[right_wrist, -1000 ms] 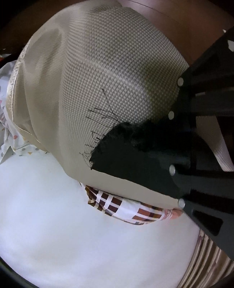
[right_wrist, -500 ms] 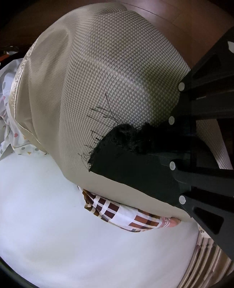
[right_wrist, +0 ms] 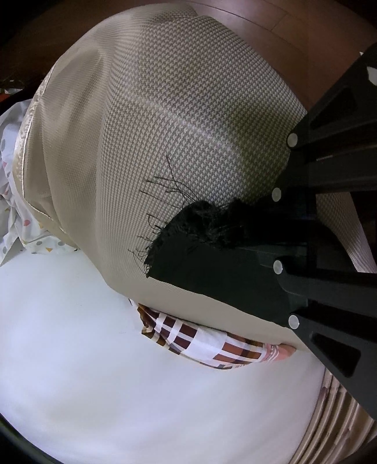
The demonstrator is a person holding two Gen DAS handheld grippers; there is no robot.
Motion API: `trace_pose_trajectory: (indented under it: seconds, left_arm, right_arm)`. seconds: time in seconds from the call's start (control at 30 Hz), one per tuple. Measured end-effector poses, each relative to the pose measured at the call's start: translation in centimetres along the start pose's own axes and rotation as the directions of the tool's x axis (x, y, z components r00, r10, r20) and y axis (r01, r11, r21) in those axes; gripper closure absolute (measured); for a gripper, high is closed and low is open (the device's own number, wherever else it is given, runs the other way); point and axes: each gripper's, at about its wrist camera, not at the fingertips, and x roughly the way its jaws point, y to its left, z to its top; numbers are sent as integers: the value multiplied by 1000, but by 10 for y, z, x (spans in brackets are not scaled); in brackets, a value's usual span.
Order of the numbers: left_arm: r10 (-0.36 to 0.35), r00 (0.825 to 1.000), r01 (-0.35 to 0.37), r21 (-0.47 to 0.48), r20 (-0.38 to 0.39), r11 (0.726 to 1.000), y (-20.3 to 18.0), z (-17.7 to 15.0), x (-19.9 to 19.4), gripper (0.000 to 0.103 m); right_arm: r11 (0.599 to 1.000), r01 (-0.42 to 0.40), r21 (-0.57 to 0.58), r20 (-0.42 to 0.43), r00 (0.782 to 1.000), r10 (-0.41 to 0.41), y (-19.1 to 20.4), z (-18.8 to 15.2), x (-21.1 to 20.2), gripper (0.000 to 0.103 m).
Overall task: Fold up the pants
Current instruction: 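Hold the waist with the left gripper while the right gripper lifts the hem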
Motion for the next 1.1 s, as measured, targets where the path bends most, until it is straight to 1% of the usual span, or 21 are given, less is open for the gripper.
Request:
trace_pose_trajectory:
  seconds: [0.17,0.3,0.5,0.8,0.97,1.07,1.1]
  left_arm:
    - [1,1000,-1,-12,-9,1000,3,-1,2,11]
    - [1,1000,-1,-7,-7,1000,2,-1,2,11]
    - [5,1000,-5,10,-6,1000,-1,-2,3,11]
    - [7,1000,-7,6,-15,1000,-2,-1,4,11]
    - [2,1000,-2,4,-19,1000,-1,-1,4,11]
    - [1,1000,-1,-2,-20,1000,0,-1,4,11]
    - [-1,1000,1,-4,-20,1000,1,-1,4,11]
  right_arm:
    - [1000,12,-11,5,1000,-12,4,-1,0,94]
    - [1000,2,0,7,1000,-2,2,0,0,94]
    - [999,-27,45,8,1000,27,-7,-1,-1,94]
    - [998,-30,49,6,1000,29,-5,-1,-2,95]
    - [999,-29,37,6,1000,29,7,0,-6,95]
    - [999,-31,11,2,1000,31,23,0,-7,95]
    - [999,-43,-1,-3,999,43,31,0,-7,95]
